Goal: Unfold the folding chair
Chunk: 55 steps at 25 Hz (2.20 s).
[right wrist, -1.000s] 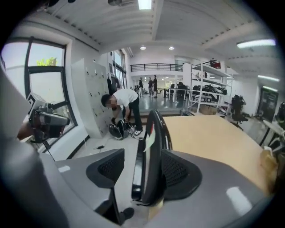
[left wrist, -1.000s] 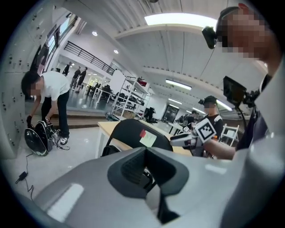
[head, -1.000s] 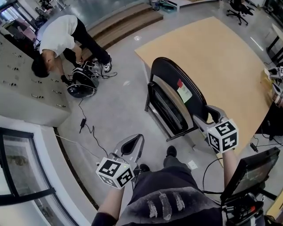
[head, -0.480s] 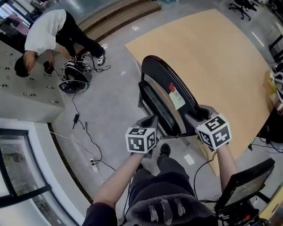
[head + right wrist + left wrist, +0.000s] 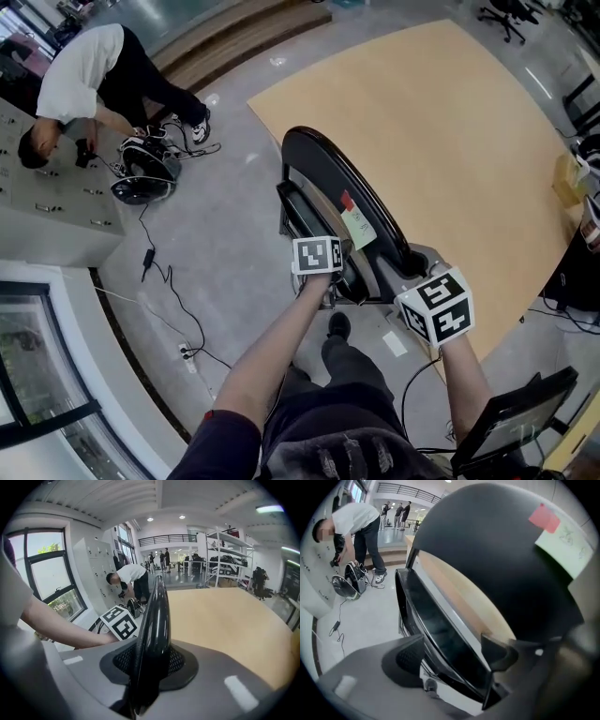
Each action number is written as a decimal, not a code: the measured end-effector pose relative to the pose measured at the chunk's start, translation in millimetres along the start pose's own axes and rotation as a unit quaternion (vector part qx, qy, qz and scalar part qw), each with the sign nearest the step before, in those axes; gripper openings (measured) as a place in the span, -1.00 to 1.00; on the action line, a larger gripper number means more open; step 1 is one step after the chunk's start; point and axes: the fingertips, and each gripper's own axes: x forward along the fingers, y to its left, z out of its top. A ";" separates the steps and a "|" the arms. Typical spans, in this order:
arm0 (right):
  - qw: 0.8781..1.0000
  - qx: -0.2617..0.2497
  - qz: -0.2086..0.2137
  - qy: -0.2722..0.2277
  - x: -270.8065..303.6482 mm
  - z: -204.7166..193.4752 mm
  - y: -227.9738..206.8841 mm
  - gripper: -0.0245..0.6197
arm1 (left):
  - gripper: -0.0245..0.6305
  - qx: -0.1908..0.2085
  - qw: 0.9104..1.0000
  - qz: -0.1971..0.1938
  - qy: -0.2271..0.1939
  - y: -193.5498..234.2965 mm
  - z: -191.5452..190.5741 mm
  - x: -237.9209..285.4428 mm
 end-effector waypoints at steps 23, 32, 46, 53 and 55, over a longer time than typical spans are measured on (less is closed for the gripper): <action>0.995 0.093 0.025 -0.035 3.9 -7.7 -15.4 -0.74 | -0.20 -0.042 0.993 -0.106 -0.013 16.4 -24.0 -2.7; 0.992 0.116 0.034 -0.033 22.0 -23.3 -7.3 -0.73 | -0.25 -0.100 0.986 -0.128 -0.026 78.3 -67.8 -28.5; 0.988 0.142 0.059 -0.029 32.6 -28.0 -2.0 -0.74 | -0.26 -0.152 0.976 -0.151 -0.046 143.7 -107.9 -55.0; 0.984 0.158 0.075 -0.023 35.9 -37.0 -5.4 -0.74 | -0.27 -0.183 0.965 -0.178 -0.052 175.2 -135.1 -62.8; 0.984 0.157 0.077 -0.027 41.7 -34.6 -7.2 -0.74 | -0.26 -0.184 0.965 -0.180 -0.057 184.7 -134.7 -64.3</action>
